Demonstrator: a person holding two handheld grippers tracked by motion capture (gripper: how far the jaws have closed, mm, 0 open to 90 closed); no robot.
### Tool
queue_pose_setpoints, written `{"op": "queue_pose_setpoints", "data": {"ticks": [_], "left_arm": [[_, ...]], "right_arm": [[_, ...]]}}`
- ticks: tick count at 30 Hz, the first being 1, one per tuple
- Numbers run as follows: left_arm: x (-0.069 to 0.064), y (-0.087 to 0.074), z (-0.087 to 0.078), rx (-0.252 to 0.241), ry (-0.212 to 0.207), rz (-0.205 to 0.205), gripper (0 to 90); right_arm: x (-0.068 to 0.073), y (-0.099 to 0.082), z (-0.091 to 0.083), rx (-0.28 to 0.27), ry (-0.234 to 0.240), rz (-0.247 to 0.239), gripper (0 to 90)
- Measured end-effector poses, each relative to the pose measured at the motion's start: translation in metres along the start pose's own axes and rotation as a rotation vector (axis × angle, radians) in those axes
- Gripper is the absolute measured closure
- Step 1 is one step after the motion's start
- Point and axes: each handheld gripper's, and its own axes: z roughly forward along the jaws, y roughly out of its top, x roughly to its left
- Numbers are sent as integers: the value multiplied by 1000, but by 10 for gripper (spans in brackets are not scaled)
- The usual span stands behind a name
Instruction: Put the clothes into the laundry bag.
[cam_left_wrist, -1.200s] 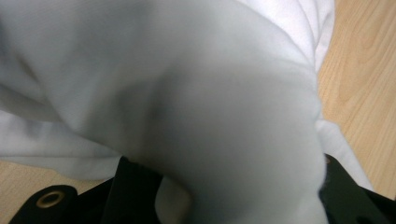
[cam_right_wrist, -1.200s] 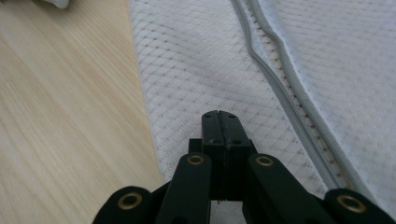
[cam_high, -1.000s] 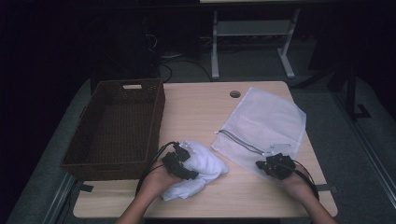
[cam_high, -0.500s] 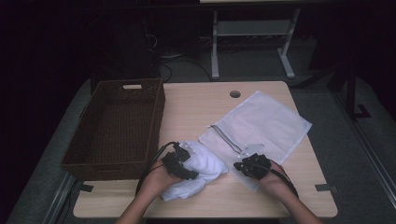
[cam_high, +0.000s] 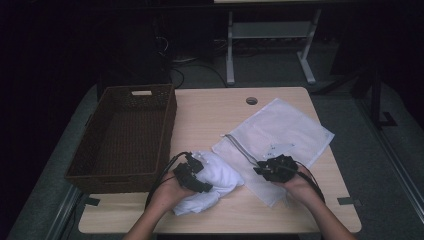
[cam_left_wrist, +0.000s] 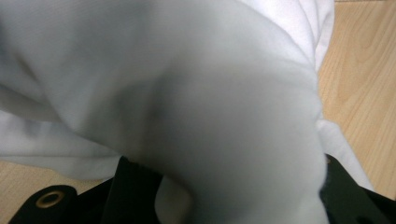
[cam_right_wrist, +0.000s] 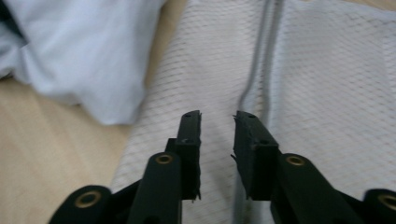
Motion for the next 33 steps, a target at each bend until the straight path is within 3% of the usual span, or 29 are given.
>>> {"op": "queue_pose_setpoints", "data": {"ticks": [3, 6, 11, 14, 20, 25, 27, 33], "left_arm": [[0, 0, 0, 2, -1, 1, 556], [1, 0, 0, 0, -3, 0, 556], [1, -1, 0, -4, -9, -3, 556], [1, -1, 0, -3, -10, -3, 556], [2, -1, 0, -1, -10, -3, 556], [1, -1, 0, -2, -11, -4, 555], [1, -1, 0, -3, -10, -3, 556], [1, -1, 0, -2, -10, -4, 556]], "right_arm": [[-15, 8, 5, -5, -19, 21, 658], [-26, 15, 15, -3, 3, 39, 678], [-34, 19, 27, -8, -10, 50, 722], [-35, 15, 32, 16, -15, 46, 728], [-36, 11, 38, 11, 4, 70, 751], [-33, 10, 45, 41, -13, 62, 840], [-34, 10, 45, 34, -18, 60, 883], [-36, 14, 33, -14, -20, 70, 886]]}}
